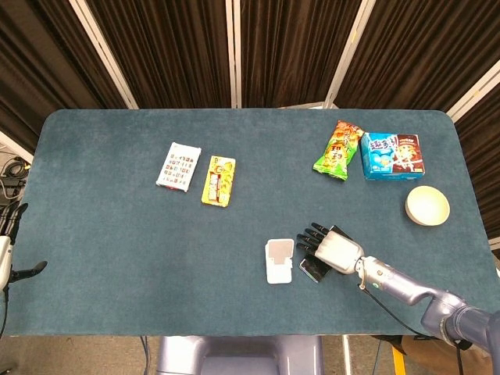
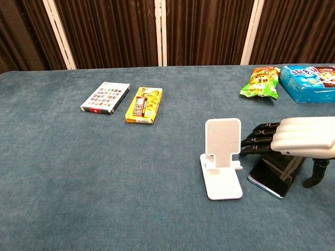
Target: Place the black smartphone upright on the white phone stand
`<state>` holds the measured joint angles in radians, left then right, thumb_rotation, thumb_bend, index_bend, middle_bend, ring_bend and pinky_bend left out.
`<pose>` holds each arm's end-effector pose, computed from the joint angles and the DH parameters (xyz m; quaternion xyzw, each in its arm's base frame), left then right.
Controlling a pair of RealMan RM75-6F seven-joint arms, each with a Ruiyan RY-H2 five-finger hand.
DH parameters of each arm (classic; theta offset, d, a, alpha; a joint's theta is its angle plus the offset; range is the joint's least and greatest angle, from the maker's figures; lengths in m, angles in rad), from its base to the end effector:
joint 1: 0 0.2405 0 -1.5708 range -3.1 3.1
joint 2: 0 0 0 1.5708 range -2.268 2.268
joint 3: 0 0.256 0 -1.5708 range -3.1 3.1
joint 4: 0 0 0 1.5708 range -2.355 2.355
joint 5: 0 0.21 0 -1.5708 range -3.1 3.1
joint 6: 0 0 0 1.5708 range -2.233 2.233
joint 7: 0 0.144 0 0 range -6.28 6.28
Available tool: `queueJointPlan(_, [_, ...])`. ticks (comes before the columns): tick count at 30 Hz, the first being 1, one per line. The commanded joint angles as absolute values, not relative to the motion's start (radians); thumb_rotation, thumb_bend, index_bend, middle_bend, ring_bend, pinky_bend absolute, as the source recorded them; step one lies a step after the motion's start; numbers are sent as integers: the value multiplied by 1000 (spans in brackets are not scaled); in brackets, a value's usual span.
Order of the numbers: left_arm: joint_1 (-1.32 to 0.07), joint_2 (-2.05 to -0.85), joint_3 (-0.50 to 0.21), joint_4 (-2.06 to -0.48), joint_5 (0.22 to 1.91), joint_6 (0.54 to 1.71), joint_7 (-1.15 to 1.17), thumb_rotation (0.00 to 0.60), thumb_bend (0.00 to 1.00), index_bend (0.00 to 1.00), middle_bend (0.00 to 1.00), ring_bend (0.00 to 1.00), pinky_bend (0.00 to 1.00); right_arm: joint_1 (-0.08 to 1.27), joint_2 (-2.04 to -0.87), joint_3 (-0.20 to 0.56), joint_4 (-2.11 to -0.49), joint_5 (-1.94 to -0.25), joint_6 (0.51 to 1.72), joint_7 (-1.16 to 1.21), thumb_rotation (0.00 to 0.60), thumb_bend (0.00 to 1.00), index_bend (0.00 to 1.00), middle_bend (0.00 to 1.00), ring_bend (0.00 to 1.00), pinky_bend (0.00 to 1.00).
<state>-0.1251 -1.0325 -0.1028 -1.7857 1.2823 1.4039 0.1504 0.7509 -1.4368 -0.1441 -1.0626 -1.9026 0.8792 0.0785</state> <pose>-0.3022 0.1990 0.1759 -0.5620 -0.4197 -0.3383 0.6273 -0.2544 -0.3242 -0.0007 0.9276 -0.1357 0.1949 0.2884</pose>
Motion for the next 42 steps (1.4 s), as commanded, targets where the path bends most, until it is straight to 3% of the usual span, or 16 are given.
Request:
queueJointPlan(1, [-126, -1033, -103, -1785, 1280, 1402, 152, 600, 0, 0, 0, 0, 0, 754, -1447, -155, -1043, -1895, 880, 87, 600, 191, 208, 163, 12, 8])
queueJointPlan(6, [-131, -1038, -101, -1784, 1277, 1395, 161, 600, 0, 0, 0, 0, 0, 755, -1461, -174, -1009, -1899, 905, 109, 600, 309, 379, 330, 154, 117])
queueJointPlan(10, [-133, -1042, -101, -1785, 1275, 1393, 168, 600, 0, 0, 0, 0, 0, 753, -1472, -184, -984, -1900, 932, 127, 600, 411, 467, 466, 303, 215])
queueJointPlan(13, [-134, -1042, -100, -1785, 1274, 1392, 169, 600, 0, 0, 0, 0, 0, 748, -1479, -190, -964, -1902, 963, 136, 600, 448, 528, 525, 361, 249])
queueJointPlan(27, [-131, -1031, -95, -1792, 1289, 1395, 144, 600, 0, 0, 0, 0, 0, 723, -1433, -208, -952, -1925, 1115, 109, 600, 507, 592, 550, 381, 275])
queueJointPlan(42, [-122, -1008, -88, -1801, 1318, 1405, 99, 600, 0, 0, 0, 0, 0, 663, -1245, -152, -1146, -1954, 1325, -211, 600, 515, 581, 547, 399, 278])
